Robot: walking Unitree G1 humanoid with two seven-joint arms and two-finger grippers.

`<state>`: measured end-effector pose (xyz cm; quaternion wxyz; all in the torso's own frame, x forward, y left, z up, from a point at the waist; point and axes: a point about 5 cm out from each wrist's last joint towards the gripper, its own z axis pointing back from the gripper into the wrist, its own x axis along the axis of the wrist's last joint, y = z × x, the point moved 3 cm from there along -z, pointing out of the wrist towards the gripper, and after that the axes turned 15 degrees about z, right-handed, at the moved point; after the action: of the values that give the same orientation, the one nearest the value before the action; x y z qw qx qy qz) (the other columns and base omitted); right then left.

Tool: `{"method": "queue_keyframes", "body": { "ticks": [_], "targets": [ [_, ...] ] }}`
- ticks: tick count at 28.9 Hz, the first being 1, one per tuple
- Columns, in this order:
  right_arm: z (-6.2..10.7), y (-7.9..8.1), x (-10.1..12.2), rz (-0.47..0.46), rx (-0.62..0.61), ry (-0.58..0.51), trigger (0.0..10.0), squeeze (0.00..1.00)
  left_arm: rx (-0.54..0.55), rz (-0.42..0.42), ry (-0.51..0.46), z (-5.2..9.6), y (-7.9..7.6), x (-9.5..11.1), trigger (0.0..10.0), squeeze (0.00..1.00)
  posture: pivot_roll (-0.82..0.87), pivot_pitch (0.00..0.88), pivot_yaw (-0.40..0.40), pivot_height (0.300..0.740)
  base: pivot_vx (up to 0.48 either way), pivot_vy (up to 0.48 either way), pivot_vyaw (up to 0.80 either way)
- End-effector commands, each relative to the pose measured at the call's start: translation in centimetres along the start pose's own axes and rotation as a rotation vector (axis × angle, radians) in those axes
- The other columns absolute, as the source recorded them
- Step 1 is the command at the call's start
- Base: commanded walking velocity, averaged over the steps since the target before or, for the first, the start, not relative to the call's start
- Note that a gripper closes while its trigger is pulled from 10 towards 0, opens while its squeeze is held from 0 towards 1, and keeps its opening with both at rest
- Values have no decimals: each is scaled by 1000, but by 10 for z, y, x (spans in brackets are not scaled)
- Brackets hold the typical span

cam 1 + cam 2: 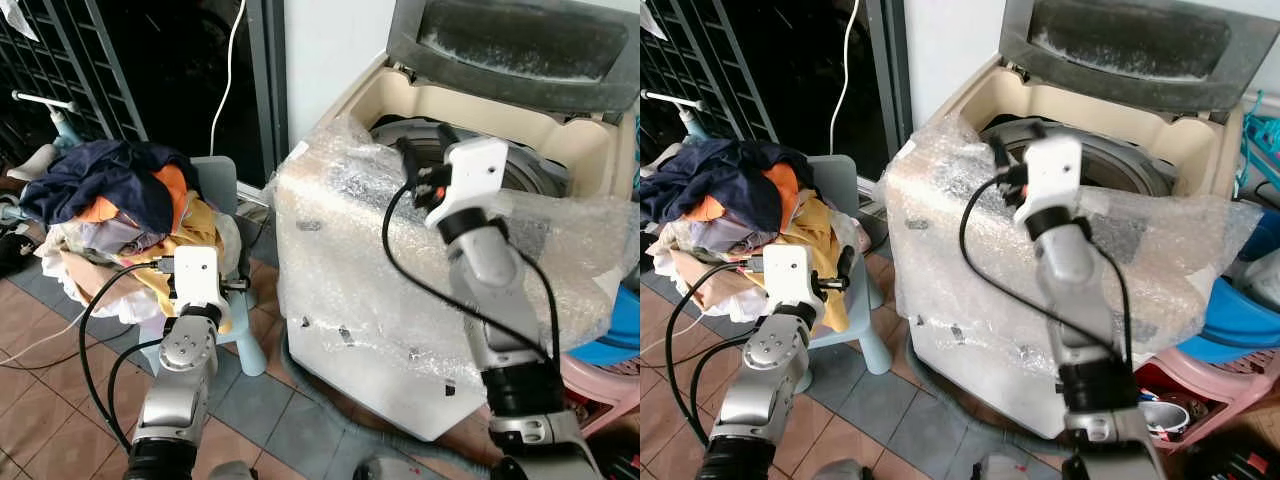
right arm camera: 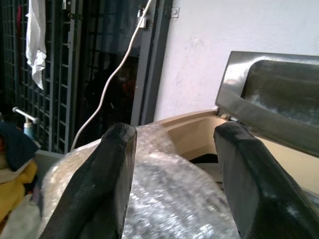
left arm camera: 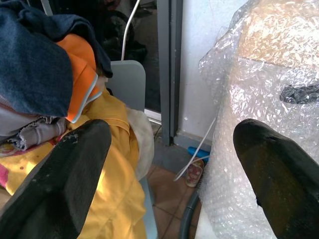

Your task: Clothes washing

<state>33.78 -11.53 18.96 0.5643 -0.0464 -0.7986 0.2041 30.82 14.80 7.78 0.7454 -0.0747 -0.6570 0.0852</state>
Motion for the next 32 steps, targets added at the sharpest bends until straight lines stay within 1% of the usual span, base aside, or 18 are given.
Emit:
{"method": "queue_keyframes", "body": {
  "ticks": [1, 4, 9, 15, 19, 23, 24, 25, 26, 27, 32],
  "targets": [
    [0, 8, 15, -9, 22, -40, 10000, 1000, 0, 6, 9, 0, 2, 0, 10000, 0, -51, 0, 8, 740, 0, 480, 0],
    [5, 18, 14, -38, 51, -33, 10000, 1000, -22, 24, 4, 0, -2, 2, 10000, 0, -49, 0, 7, 740, 0, 480, 150],
    [10, 25, 12, -40, 82, -19, 10000, 1000, -24, 31, 4, 2, -3, 2, 10000, 0, -45, 0, 4, 740, 0, 480, 730],
    [11, 25, 9, -44, 90, 0, 10000, 1000, -30, 30, -2, 2, -3, 3, 10000, 0, -44, 0, 5, 740, 0, 480, 800],
    [10, 23, 8, -42, 85, 6, 10000, 1000, -24, 12, -13, 2, -2, 5, 10000, 0, -43, 0, 6, 740, 0, 480, 784],
    [10, 23, 7, -41, 86, 10, 10000, 1000, -19, 4, -18, 2, -2, 5, 10000, 0, -42, 0, 6, 740, 0, 469, 603],
    [11, 23, 6, -38, 82, 16, 10000, 1000, -15, 1, -21, 2, -1, 6, 10000, 0, -42, 0, 7, 740, 0, 300, 0],
    [13, 23, 1, -15, 83, 44, 10000, 1000, -22, 2, -40, 2, -2, 8, 10000, 0, -42, 0, 7, 740, 0, 0, 0],
    [13, 23, 1, -15, 83, 44, 10000, 1000, -22, 2, -40, 2, -2, 8, 10000, 0, -42, 0, 7, 740, 0, 0, 0],
    [16, 23, -5, -12, 83, 70, 10000, 0, -23, 2, -44, 2, -2, 9, 10000, 0, -40, 0, 7, 740, 0, 0, 0],
    [31, 14, -36, -45, 23, 208, 10000, 0, -15, -10, -50, 3, -1, 10, 10000, 0, -38, 0, 4, 740, 0, 0, 0]
  ]
}}
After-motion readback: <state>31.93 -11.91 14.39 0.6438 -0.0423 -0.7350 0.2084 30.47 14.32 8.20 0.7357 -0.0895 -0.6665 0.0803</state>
